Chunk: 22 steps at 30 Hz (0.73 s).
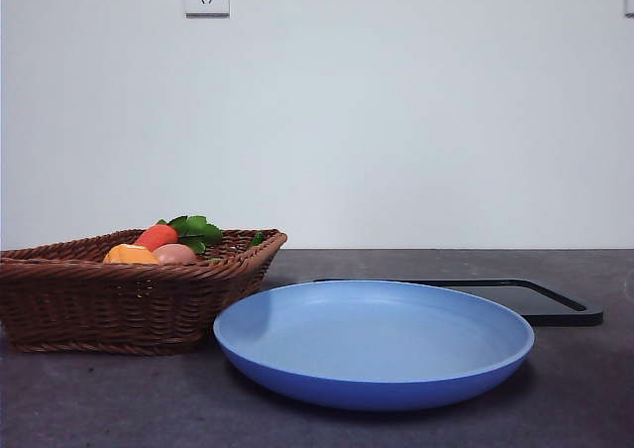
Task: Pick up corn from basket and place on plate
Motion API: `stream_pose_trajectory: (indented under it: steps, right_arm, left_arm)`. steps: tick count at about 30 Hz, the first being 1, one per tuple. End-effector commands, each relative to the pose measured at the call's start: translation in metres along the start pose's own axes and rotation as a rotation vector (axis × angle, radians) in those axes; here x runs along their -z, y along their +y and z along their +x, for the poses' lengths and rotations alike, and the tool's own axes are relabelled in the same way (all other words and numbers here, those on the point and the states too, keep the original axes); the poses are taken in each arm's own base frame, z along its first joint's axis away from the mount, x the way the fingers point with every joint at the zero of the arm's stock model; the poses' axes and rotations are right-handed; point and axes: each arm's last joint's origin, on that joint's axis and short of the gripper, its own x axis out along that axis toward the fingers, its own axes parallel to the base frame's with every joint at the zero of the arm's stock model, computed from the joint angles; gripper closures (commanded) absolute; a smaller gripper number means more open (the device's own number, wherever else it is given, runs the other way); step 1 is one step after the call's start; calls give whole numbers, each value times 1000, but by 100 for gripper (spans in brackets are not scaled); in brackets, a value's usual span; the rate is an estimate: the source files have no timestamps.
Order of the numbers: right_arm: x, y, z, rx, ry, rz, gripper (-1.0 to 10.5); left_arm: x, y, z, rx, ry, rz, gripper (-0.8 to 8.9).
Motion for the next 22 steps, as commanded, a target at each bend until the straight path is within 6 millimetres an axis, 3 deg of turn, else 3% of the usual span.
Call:
stream_pose_trajectory:
  steps: [1,8,14,22]
  right_arm:
    - [2,0,1,-11,4,81,942]
    - [1,0,0,-4,3,250,942]
    - [-3,1,-1,-19,-13,410,942]
    - [-35,2,-12,-48,-100,426,943]
  left_arm:
    - [8,2,2,0,12,-74,806]
    - [7,1,2,0,10,-148,806]
    - [1,0,0,2,1,-309,806]
    - [-29,-7,-13,41,8,-327,806]
